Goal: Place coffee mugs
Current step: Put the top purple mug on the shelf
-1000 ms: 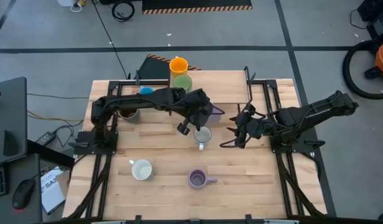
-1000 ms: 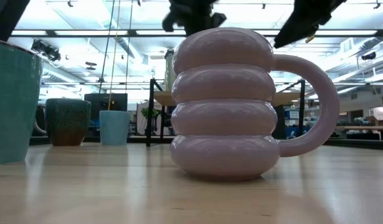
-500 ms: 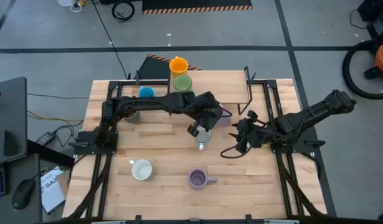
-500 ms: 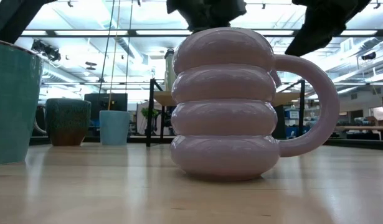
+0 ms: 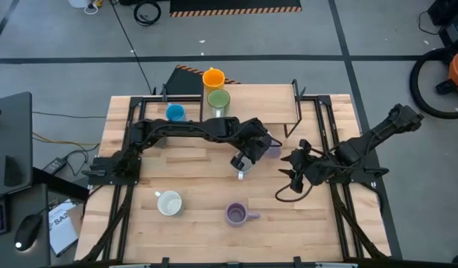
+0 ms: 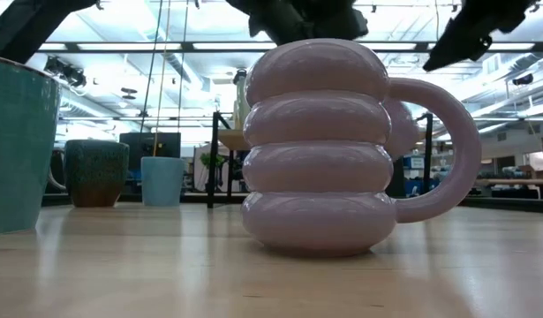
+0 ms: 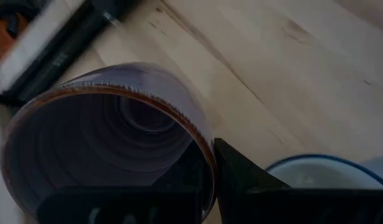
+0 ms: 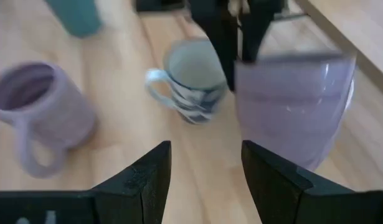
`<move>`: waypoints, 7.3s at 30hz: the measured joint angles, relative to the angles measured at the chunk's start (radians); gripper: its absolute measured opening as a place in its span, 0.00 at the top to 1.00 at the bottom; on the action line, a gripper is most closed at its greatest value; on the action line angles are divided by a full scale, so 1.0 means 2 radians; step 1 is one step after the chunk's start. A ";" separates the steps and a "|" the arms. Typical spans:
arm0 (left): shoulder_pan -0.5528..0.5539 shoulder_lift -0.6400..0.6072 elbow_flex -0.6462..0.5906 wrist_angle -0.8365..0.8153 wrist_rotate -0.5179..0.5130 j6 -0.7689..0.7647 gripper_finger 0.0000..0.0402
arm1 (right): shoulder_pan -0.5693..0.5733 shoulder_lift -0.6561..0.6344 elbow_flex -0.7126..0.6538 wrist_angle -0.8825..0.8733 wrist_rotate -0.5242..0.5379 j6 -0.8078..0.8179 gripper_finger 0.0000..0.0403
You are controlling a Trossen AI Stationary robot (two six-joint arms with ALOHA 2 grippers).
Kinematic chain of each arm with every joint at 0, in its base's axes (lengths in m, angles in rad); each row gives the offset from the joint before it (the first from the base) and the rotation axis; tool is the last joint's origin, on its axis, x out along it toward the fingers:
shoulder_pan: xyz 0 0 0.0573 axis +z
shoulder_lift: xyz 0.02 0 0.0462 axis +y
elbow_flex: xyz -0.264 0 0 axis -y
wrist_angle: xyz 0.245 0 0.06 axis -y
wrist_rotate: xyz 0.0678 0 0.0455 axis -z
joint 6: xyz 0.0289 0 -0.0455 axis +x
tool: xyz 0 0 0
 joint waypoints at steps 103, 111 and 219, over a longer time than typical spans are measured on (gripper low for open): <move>-0.034 -0.031 0.000 -0.183 -0.110 0.005 0.64 | -0.002 -0.006 0.002 0.060 0.039 -0.070 0.50; -0.025 -0.088 -0.042 -0.201 -0.050 -0.107 0.67 | -0.018 -0.006 0.006 0.069 0.046 -0.108 0.50; -0.047 -0.524 -0.554 0.145 -0.147 -0.406 0.73 | -0.237 0.442 0.313 -0.128 -0.233 -0.390 0.92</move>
